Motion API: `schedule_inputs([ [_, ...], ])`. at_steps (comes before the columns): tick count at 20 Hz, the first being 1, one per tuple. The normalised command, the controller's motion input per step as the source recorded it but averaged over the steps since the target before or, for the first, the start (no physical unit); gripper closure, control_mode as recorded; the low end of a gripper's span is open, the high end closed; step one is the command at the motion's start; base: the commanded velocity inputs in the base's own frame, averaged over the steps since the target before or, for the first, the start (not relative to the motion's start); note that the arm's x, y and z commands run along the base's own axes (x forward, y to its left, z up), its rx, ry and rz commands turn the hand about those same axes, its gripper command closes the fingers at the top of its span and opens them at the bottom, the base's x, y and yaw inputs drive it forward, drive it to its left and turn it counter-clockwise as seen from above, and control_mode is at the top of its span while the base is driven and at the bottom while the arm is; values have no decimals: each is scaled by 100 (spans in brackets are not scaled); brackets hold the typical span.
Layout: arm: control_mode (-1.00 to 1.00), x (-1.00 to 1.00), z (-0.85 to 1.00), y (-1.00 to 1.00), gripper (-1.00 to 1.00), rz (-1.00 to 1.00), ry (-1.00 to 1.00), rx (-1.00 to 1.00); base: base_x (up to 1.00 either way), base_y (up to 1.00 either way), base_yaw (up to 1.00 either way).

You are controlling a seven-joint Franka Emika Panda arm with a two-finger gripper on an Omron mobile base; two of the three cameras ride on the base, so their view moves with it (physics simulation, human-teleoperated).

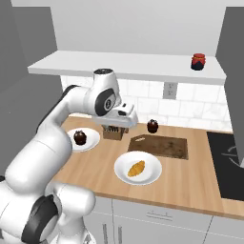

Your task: From the different types of pastries on the counter, select a croissant and place it on the cutting board. Then retrieve a jar of jam from the cabinet and place it alongside the croissant on the cutting board.

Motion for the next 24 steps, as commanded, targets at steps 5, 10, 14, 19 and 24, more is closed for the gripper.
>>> schedule_inputs([
  [5, -100, 14, -86, -100, -100, -36, 15, 7, 0, 0, 0],
  [10, -100, 3, -15, -23, -100, -7, 0, 9, 0, 0, 0],
  [14, -100, 14, -14, 1, -100, 0, -8, 2, 0, 0, 0],
  [19, -100, 15, -4, 7, -100, 0, -3, 0, 0, 0, 0],
  [24, -100, 16, -41, 5, -100, -1, 1, -12, 0, 0, 0],
])
